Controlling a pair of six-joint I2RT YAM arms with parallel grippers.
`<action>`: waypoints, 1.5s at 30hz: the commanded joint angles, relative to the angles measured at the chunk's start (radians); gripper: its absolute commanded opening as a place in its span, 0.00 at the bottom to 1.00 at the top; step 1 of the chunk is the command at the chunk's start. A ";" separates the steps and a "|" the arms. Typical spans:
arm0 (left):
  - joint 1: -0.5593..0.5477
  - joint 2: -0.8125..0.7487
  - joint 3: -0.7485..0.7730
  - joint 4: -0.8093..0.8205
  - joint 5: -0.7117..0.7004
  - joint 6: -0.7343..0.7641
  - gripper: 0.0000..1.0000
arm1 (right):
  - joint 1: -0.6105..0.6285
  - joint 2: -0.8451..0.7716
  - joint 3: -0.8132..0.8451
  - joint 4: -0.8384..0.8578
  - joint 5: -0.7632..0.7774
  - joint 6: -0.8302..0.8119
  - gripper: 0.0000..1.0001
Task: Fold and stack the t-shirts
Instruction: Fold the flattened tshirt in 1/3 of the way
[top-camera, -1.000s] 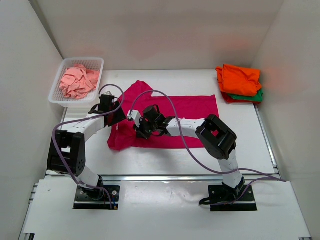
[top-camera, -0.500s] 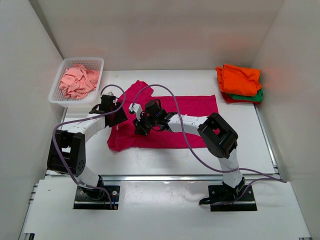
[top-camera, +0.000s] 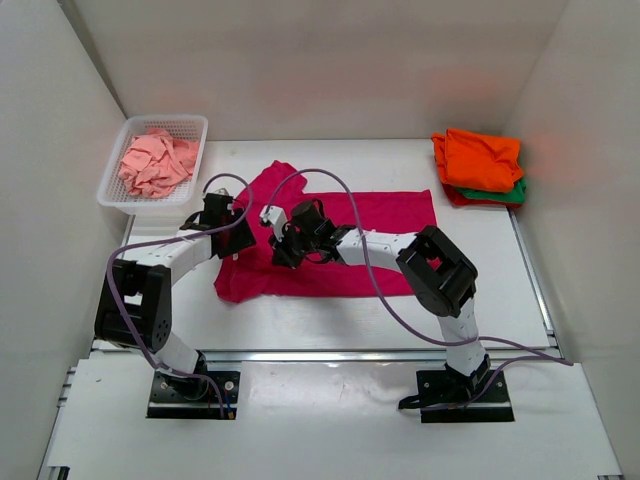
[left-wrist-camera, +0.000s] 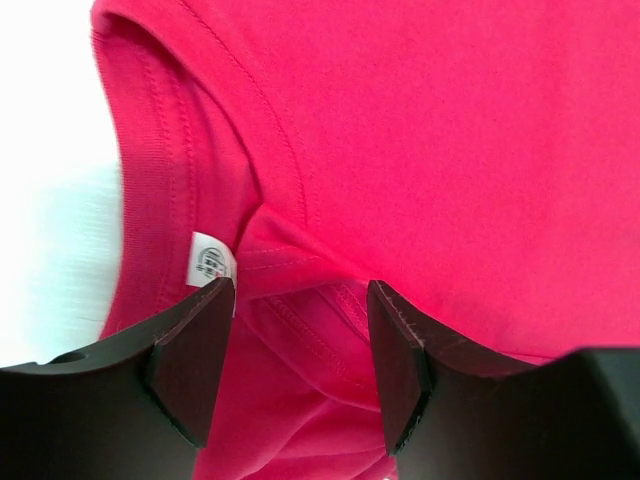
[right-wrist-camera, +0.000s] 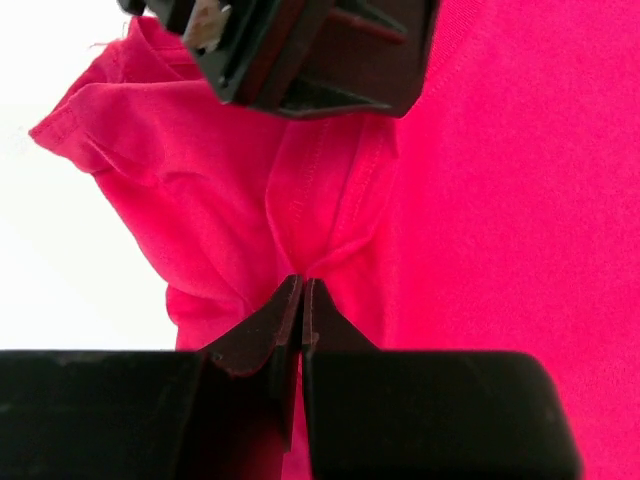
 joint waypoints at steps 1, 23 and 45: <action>-0.018 -0.010 -0.003 0.018 0.010 -0.003 0.67 | -0.023 -0.092 -0.026 0.105 0.030 0.044 0.00; -0.033 -0.128 -0.035 -0.011 0.019 -0.044 0.72 | -0.061 -0.098 -0.003 0.122 0.102 0.069 0.00; -0.044 0.005 -0.046 0.070 -0.052 -0.096 0.54 | -0.060 -0.102 -0.024 0.135 0.084 0.069 0.00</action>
